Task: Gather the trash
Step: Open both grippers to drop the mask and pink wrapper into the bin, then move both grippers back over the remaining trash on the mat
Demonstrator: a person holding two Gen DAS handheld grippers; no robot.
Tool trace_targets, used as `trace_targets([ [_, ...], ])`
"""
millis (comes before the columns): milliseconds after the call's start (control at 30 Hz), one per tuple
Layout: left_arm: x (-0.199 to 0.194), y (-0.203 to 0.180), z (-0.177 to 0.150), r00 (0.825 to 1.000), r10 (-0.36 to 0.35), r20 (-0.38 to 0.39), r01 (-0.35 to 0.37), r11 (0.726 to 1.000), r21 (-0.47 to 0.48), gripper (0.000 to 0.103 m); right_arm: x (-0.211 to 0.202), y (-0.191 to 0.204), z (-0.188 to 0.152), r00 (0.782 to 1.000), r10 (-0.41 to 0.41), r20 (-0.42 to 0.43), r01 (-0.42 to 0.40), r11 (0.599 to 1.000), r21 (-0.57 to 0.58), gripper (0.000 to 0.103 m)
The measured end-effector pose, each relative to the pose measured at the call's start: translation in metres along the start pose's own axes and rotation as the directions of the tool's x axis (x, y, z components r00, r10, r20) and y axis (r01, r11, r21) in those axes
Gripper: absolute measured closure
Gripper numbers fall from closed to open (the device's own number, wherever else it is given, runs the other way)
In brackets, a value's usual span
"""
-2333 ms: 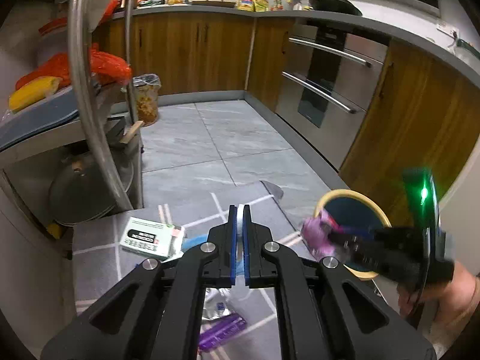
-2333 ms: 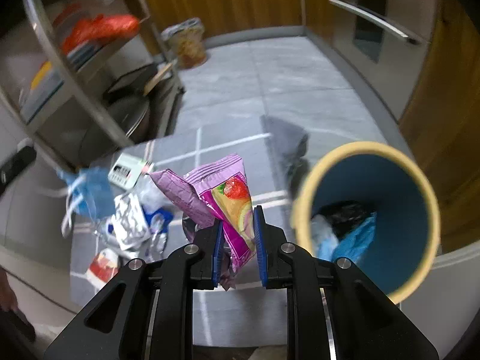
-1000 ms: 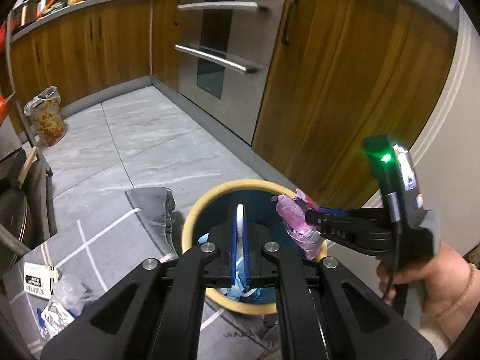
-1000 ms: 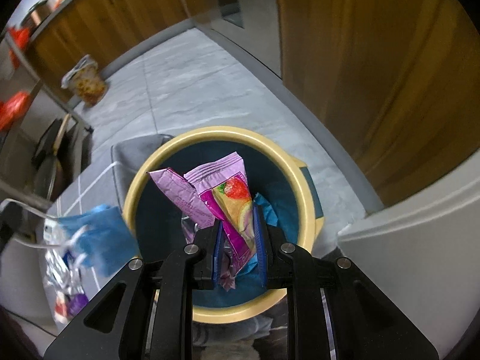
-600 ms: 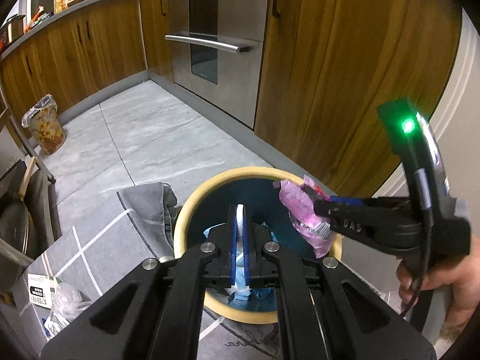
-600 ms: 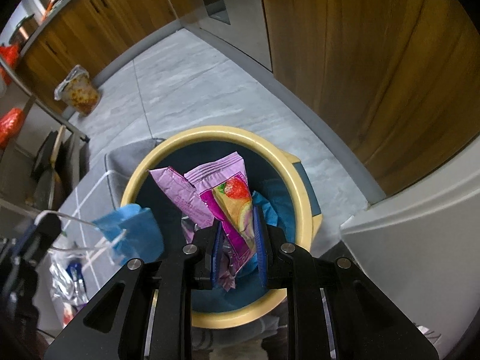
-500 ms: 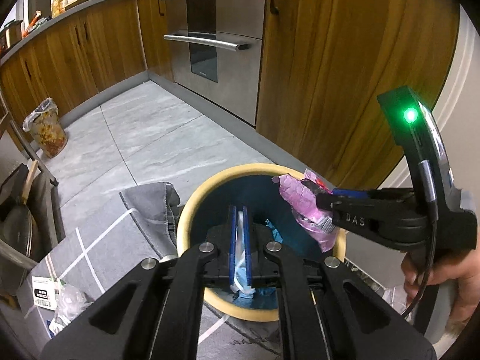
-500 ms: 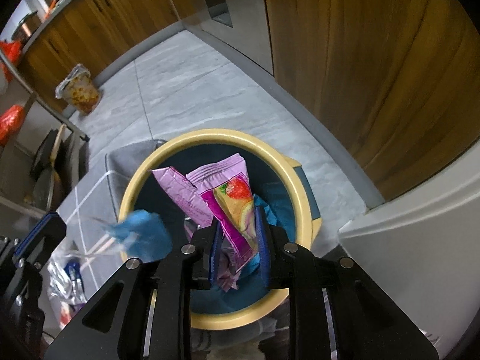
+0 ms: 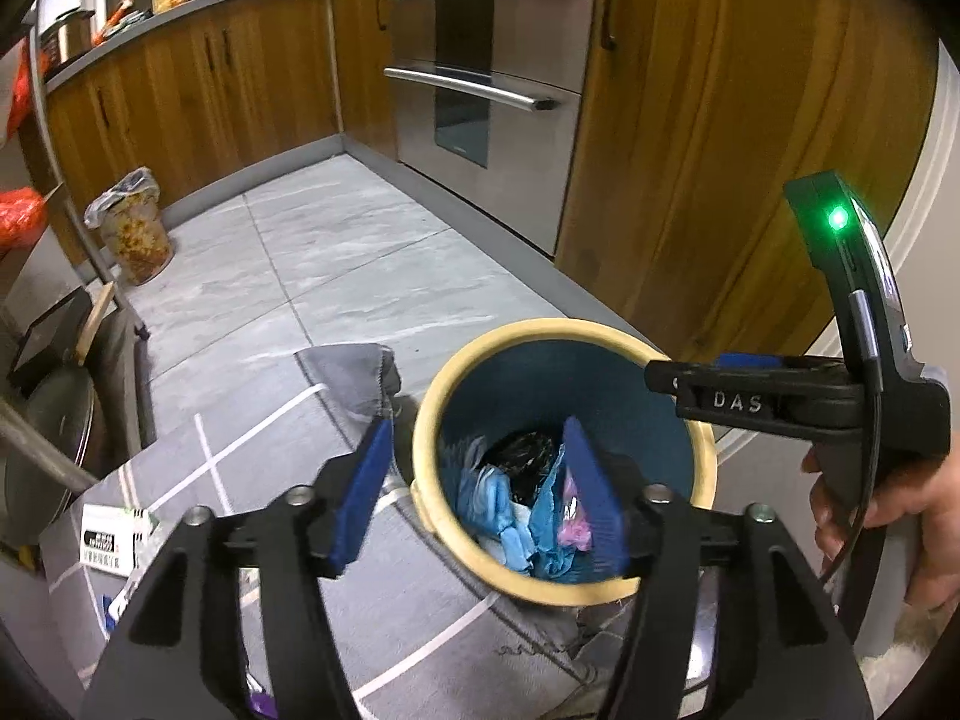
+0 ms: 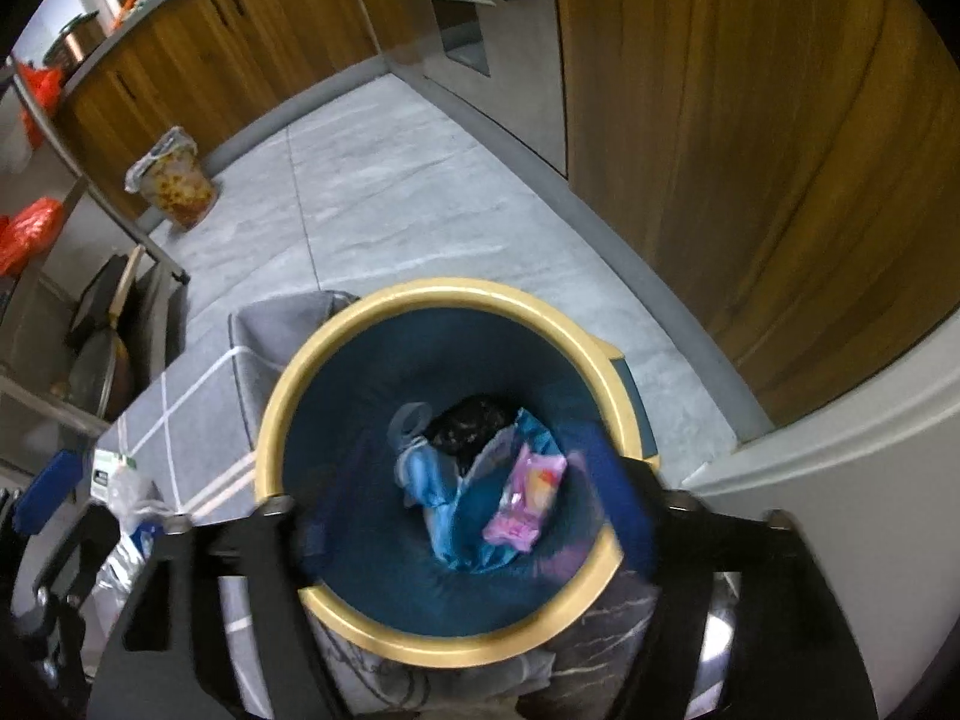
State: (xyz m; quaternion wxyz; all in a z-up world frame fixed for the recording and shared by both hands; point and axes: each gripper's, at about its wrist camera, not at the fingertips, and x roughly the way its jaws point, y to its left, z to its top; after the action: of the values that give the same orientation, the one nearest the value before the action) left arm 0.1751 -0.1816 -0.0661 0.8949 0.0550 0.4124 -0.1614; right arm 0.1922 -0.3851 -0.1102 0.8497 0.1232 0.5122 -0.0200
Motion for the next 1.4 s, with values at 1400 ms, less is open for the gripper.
trace_targets([
  [1400, -0.145, 0.245, -0.133, 0.926, 0.376, -0.042, -0.354, 0.822, -0.446, 0.006, -0.016, 0.211, -0.049, 0.983, 0.185, 0.019, -0.159, 0.893, -0.421, 0.007],
])
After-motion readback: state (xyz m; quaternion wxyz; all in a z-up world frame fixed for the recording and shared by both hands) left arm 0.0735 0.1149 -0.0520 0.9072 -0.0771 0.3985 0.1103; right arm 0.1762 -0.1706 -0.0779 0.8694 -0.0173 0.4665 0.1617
